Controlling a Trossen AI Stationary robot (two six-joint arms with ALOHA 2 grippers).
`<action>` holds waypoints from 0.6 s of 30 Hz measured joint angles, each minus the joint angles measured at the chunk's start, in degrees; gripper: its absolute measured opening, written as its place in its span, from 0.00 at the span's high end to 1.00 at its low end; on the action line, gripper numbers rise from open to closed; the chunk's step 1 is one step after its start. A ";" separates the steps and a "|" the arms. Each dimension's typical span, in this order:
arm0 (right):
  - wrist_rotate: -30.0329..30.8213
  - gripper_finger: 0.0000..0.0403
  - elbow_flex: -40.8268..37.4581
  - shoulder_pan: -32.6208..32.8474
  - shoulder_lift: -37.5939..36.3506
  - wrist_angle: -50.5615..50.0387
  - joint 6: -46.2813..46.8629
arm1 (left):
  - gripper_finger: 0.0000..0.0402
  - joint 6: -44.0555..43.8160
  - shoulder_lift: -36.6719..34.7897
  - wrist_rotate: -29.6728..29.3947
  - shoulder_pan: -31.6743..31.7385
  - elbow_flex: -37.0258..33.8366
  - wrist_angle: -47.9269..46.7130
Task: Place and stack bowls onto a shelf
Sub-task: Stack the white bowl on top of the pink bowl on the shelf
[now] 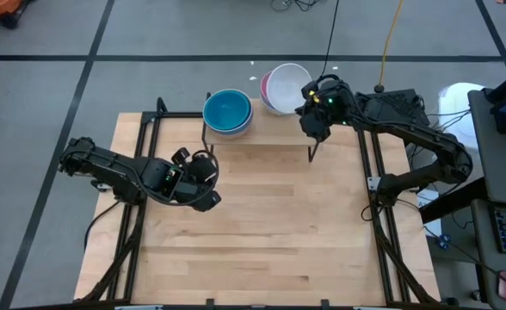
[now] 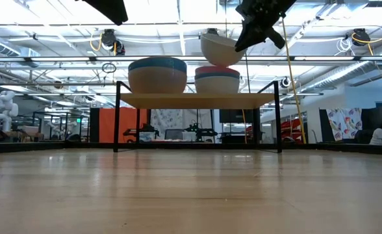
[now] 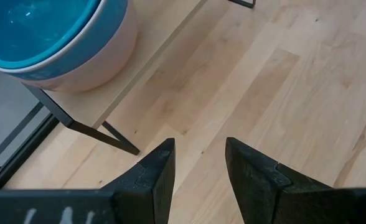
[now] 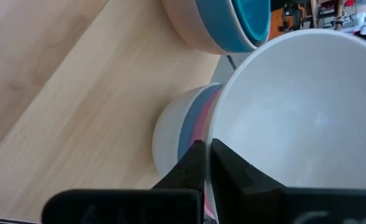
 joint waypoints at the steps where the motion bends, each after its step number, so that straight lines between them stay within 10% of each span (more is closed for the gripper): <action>1: 0.00 1.00 0.00 0.00 -0.02 -0.04 -0.05 | 0.63 0.00 0.00 0.00 0.00 0.00 0.00; 18: -3.84 1.00 6.00 -4.11 3.70 4.55 -1.25 | 0.63 0.02 0.00 0.00 0.00 0.00 0.00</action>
